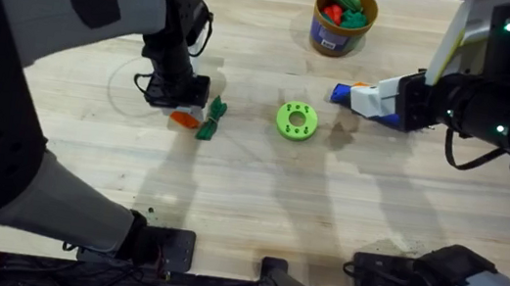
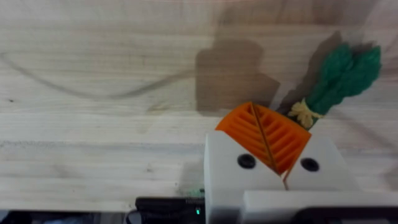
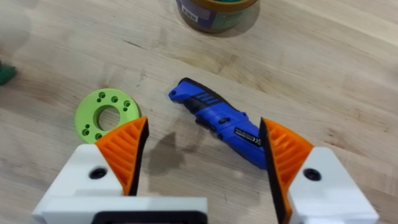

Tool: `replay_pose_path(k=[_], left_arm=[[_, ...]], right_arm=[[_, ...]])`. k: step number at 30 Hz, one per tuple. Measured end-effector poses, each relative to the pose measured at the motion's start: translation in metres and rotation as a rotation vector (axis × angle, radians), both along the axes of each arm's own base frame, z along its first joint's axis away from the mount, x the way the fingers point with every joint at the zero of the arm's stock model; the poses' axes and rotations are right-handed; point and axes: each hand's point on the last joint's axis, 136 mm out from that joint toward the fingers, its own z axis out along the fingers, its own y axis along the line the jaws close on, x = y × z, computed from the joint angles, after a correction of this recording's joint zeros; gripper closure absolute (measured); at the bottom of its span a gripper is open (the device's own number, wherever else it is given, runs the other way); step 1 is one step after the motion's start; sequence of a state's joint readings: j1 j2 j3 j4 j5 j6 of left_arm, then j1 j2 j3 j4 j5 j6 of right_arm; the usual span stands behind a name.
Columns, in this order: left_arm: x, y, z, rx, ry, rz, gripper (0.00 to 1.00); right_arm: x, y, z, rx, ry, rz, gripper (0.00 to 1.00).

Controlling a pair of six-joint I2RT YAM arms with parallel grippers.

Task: Pick up the gripper from the table and insert it into the empty holder that is missing its gripper. Then pick up a screw, insert it into the mounting hole, and use the screwdriver to tighten it. Finally, clean up the table by picking up the vegetable and placing it into the bucket.

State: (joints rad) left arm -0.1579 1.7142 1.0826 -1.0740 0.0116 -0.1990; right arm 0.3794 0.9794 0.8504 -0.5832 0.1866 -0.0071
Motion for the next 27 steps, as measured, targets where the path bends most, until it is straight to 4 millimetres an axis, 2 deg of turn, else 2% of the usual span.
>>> replay_pose_path(k=[6,17,27], left_arm=[[-0.01,-0.002,-0.002,-0.016,0.048,0.004,0.971],[-0.016,-0.038,0.003,-0.222,0.089,0.038,0.971],[-0.024,-0.044,0.009,-0.26,0.131,0.053,0.994]], right_arm=[[-0.002,-0.001,-0.002,-0.005,0.012,0.0,0.031],[-0.003,-0.001,-0.003,-0.006,0.015,0.0,0.031],[-0.003,-0.001,-0.003,-0.006,0.015,0.0,0.031]])
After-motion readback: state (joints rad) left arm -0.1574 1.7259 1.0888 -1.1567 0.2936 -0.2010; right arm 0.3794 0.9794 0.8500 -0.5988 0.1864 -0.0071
